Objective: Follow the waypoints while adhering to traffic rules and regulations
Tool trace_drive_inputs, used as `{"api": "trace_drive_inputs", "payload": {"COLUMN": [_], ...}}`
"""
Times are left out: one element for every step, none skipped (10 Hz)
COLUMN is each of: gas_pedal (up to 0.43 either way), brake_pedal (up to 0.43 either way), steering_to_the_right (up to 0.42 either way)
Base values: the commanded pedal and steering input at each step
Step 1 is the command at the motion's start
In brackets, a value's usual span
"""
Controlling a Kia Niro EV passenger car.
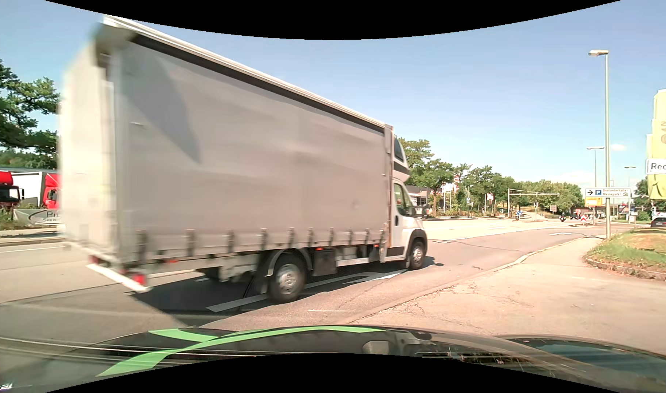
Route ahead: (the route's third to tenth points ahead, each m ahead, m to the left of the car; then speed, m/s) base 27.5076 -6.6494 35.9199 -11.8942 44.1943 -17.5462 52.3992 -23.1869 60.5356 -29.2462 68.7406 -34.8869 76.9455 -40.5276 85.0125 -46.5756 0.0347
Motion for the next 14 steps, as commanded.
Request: {"api": "trace_drive_inputs", "payload": {"gas_pedal": [0.0,0.0,0.0,0.0,0.0,0.0,0.0,0.0,0.0,0.0,0.0,0.0,0.0,0.0], "brake_pedal": [0.085,0.098,0.116,0.122,0.122,0.122,0.122,0.128,0.128,0.128,0.122,0.116,0.116,0.11], "steering_to_the_right": [-0.083,-0.083,-0.083,-0.083,-0.083,-0.083,-0.083,-0.083,-0.083,-0.083,-0.083,-0.083,-0.083,-0.083]}}
